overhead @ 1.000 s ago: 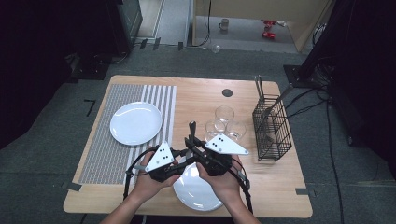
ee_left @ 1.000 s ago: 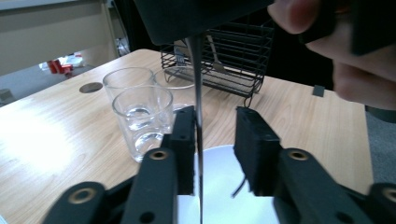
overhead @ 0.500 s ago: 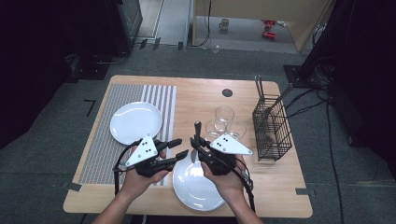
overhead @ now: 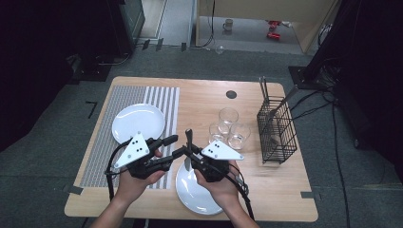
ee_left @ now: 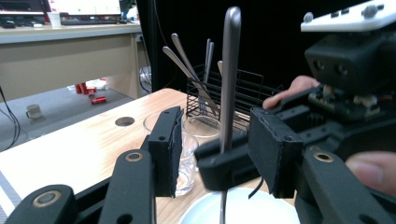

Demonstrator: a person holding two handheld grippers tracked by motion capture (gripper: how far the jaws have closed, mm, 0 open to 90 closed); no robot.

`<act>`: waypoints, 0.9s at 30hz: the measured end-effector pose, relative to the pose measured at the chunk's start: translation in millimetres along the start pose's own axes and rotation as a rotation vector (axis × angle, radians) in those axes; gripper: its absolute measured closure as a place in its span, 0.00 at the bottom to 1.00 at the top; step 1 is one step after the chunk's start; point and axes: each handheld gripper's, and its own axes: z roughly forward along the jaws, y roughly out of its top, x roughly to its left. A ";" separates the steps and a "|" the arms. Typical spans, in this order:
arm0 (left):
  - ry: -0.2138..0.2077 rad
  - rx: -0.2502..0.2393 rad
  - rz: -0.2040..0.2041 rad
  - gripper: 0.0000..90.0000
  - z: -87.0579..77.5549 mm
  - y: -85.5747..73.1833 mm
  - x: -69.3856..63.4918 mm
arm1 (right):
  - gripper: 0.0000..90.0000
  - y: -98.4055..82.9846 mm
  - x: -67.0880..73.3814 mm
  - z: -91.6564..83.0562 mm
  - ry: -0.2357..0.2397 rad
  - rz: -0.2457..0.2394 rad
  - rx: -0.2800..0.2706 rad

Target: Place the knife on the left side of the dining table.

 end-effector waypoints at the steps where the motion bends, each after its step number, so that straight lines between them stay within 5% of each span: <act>1: 0.002 -0.002 -0.001 0.62 -0.4 0.9 -0.4 | 0.89 -0.4 1.6 1.2 0.004 -0.002 0.001; 13: 0.039 0.007 -0.031 0.70 -0.7 5.3 -0.6 | 0.89 -3.7 15.8 9.7 0.048 -0.015 0.007; 20: 0.027 0.002 -0.050 0.78 -1.8 6.7 -0.2 | 0.89 -5.9 21.3 14.1 0.065 -0.027 0.020; 27: 0.036 -0.005 -0.066 0.93 -3.5 6.8 0.1 | 0.89 -8.9 28.9 19.0 0.082 -0.047 0.033</act>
